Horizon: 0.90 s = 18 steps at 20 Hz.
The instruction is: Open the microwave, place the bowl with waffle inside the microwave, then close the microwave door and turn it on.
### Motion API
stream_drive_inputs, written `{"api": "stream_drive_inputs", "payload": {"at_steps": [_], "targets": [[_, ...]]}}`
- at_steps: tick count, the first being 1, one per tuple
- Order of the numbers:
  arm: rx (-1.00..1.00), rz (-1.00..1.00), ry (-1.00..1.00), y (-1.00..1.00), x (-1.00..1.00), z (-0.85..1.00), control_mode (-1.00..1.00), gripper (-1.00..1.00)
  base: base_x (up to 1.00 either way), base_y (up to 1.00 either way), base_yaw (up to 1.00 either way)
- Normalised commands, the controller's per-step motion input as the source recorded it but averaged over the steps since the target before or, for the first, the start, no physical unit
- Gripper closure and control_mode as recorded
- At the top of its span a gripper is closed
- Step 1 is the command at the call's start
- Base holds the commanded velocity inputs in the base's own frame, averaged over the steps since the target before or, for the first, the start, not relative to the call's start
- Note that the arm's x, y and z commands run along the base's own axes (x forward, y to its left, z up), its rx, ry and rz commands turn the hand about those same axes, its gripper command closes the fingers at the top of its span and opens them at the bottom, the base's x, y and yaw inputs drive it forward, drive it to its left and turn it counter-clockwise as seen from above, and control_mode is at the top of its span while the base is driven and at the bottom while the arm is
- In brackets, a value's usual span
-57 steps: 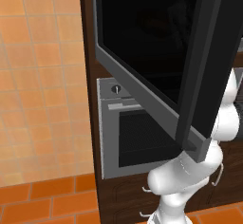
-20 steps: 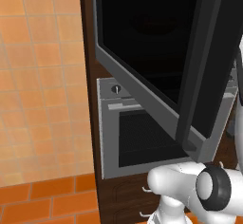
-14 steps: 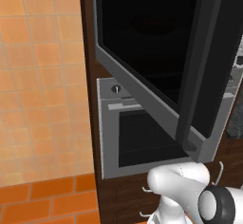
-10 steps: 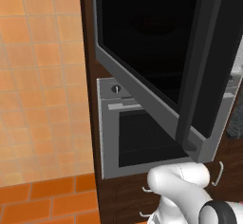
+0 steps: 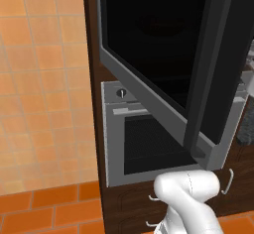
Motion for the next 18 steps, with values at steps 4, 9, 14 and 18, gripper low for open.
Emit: {"api": "stream_drive_inputs", "payload": {"at_steps": [4, 9, 14, 18], "targets": [[-0.1, -0.02, -0.09, 0.79, -1.0, 0.0, -1.0, 1.0, 0.0, 0.0, 0.0], [-0.05, -0.07, 0.0, 0.79, -1.0, 0.0, -1.0, 1.0, 0.0, 0.0, 0.0], [0.0, -0.01, 0.01, 0.28, -0.92, -0.02, -1.0, 1.0, 0.0, 0.0, 0.0], [0.0, -0.02, 0.01, 0.62, -0.5, -0.09, -1.0, 1.0, 0.0, 0.0, 0.0]]}}
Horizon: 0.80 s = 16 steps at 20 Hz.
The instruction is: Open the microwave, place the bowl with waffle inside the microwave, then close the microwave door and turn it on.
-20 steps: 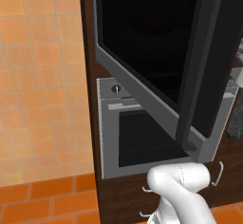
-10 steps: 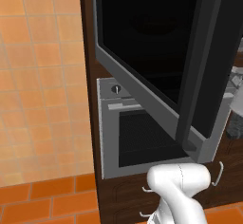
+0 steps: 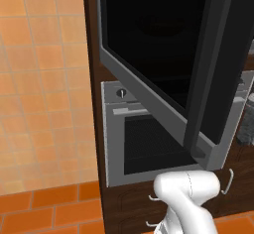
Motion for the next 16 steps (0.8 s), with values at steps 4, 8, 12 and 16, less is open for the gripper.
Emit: {"api": "stream_drive_inputs", "payload": {"at_steps": [4, 8, 12, 16], "targets": [[-0.02, -0.29, 0.01, 0.98, -0.03, -0.4, -1.0, 1.0, 0.0, 0.0, 0.0], [0.0, -0.39, 0.0, 0.87, -0.03, -0.35, -1.0, 1.0, 0.0, 0.0, 0.0], [0.0, -0.41, -0.01, 0.51, -0.02, -0.19, -1.0, 1.0, 0.0, 0.0, 0.0], [0.0, -0.33, -0.11, 0.04, -0.86, 0.0, -1.0, 1.0, 0.0, 0.0, 0.0]]}}
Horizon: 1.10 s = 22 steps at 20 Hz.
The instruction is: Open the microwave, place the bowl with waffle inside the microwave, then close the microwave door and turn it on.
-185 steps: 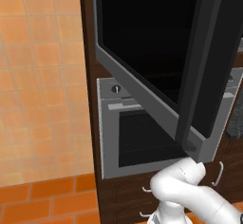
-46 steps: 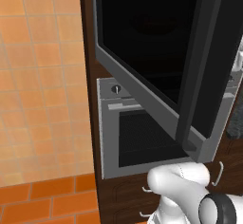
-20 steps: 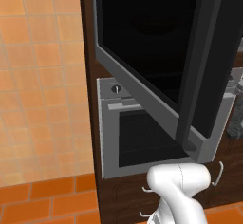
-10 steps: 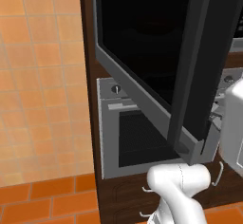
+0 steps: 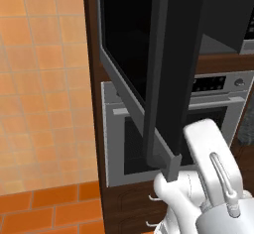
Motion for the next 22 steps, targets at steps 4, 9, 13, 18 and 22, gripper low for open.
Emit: {"api": "stream_drive_inputs", "payload": {"at_steps": [4, 9, 13, 18, 22], "targets": [[0.0, -0.17, -0.25, 0.05, -1.0, 0.0, -1.0, 1.0, 0.0, 0.0, 0.0], [0.03, -0.22, 0.02, 0.29, 0.12, -0.06, -1.0, 1.0, 0.0, 0.0, 0.0], [0.02, -0.24, 0.17, 0.49, 0.82, -0.38, -1.0, 1.0, 0.0, 0.0, 0.0], [0.0, -0.13, 0.09, 0.88, 0.37, -0.63, -1.0, 1.0, 0.0, 0.0, 0.0], [0.0, -0.1, 0.13, 0.76, 0.33, -0.56, -1.0, 1.0, 0.0, 0.0, 0.0]]}}
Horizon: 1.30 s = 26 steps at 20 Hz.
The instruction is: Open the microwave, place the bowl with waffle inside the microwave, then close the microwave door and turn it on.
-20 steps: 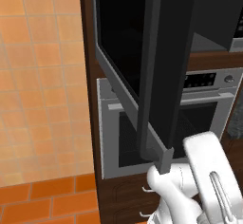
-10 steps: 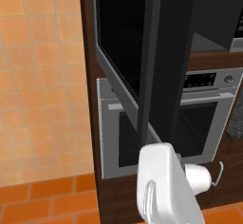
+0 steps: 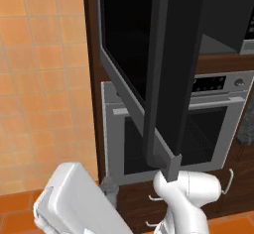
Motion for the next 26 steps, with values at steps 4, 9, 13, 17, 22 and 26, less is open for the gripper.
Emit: {"api": "stream_drive_inputs", "payload": {"at_steps": [4, 9, 13, 17, 22, 26], "targets": [[0.01, -0.19, 0.02, 0.18, 1.0, -0.04, -1.0, 1.0, 0.0, 0.0, 0.0], [0.0, -0.11, 0.0, -0.07, 0.96, 0.02, -1.0, 1.0, 0.0, 0.0, 0.0], [0.0, 0.0, 0.0, -0.69, 0.27, 0.25, -1.0, 1.0, 0.0, 0.0, 0.0], [0.0, 0.0, 0.0, -0.91, 0.01, 0.54, -1.0, 1.0, 0.0, 0.0, 0.0], [0.0, 0.01, -0.03, -1.0, 0.0, 0.74, -1.0, 1.0, 0.0, 0.0, 0.0], [0.0, 0.04, -0.01, -1.0, 0.09, 0.65, -1.0, 1.0, 0.0, 0.0, 0.0]]}}
